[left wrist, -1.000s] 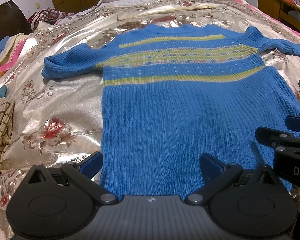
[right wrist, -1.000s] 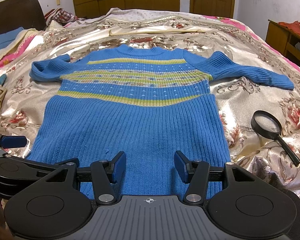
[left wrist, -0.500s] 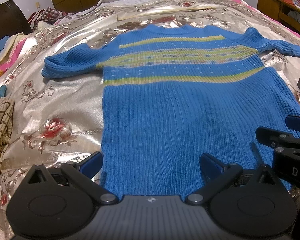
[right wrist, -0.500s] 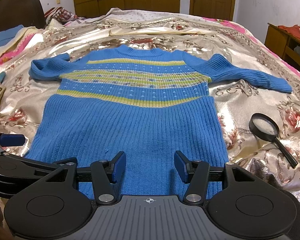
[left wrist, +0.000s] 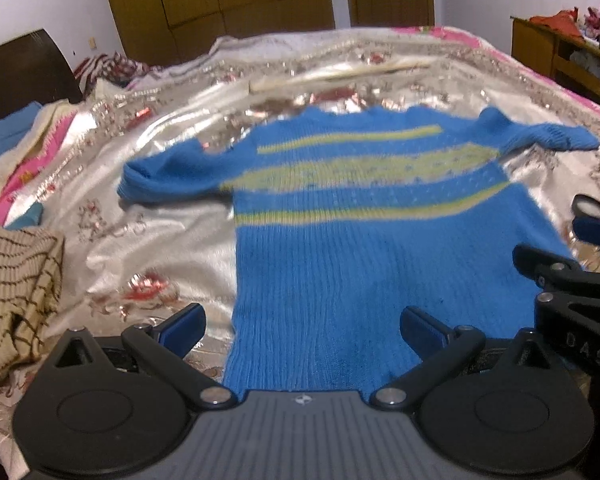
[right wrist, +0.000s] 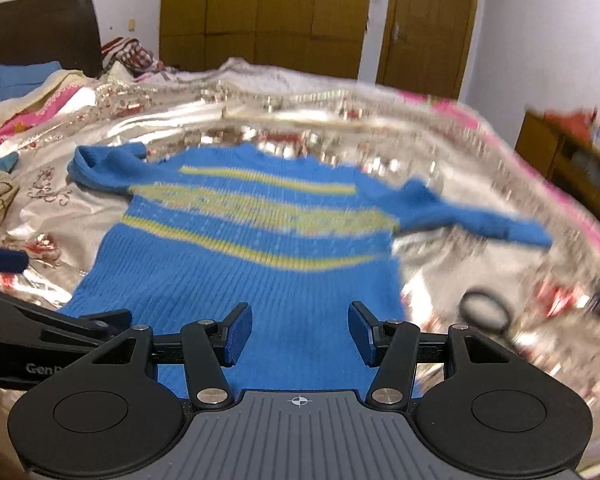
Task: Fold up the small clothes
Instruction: 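Move the right tool to the sweater sleeve and grasp its cuff, then lift the sleeve with the right tool and fold it across the sweater body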
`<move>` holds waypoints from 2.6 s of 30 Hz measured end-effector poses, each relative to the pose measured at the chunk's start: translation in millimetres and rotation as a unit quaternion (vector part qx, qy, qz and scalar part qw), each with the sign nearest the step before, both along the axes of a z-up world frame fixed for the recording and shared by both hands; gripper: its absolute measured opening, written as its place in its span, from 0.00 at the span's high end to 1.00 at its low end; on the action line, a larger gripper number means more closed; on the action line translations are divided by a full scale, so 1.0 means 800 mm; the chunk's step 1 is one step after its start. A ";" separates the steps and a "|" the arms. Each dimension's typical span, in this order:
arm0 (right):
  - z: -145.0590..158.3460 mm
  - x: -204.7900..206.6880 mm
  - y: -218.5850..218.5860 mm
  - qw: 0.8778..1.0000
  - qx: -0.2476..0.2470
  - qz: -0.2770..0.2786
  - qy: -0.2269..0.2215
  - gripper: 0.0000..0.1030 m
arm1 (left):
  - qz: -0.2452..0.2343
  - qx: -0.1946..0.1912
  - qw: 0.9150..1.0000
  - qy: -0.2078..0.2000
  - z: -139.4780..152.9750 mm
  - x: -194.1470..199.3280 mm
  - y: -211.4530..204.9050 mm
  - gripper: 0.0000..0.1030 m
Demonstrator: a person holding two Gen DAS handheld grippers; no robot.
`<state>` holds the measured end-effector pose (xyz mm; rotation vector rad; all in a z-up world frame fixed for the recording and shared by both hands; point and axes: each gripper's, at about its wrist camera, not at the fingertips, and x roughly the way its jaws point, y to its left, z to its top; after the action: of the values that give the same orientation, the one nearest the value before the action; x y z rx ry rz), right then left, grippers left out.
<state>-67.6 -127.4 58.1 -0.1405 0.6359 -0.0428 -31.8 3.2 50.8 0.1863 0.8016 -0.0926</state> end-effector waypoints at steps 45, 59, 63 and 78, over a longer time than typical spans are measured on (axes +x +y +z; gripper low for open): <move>-0.005 0.178 -0.306 0.958 0.205 -0.203 0.002 0.45 | -0.141 0.002 0.990 -0.008 -0.012 0.175 -0.182 0.00; -0.034 0.327 -0.387 0.934 0.190 -0.285 0.099 0.45 | -0.159 -0.021 0.987 0.022 -0.052 0.208 -0.243 0.00; -0.055 0.324 -0.399 0.926 0.180 -0.309 0.124 0.59 | -0.157 -0.037 0.986 0.032 -0.053 0.205 -0.228 0.00; -0.018 0.312 -0.416 0.899 0.232 -0.363 0.076 0.39 | -0.115 -0.083 0.989 0.032 -0.055 0.203 -0.162 0.00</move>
<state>182.2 -459.8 43.8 0.5715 0.8112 -0.6038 130.8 -126.3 7.0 0.1170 0.8304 -0.3837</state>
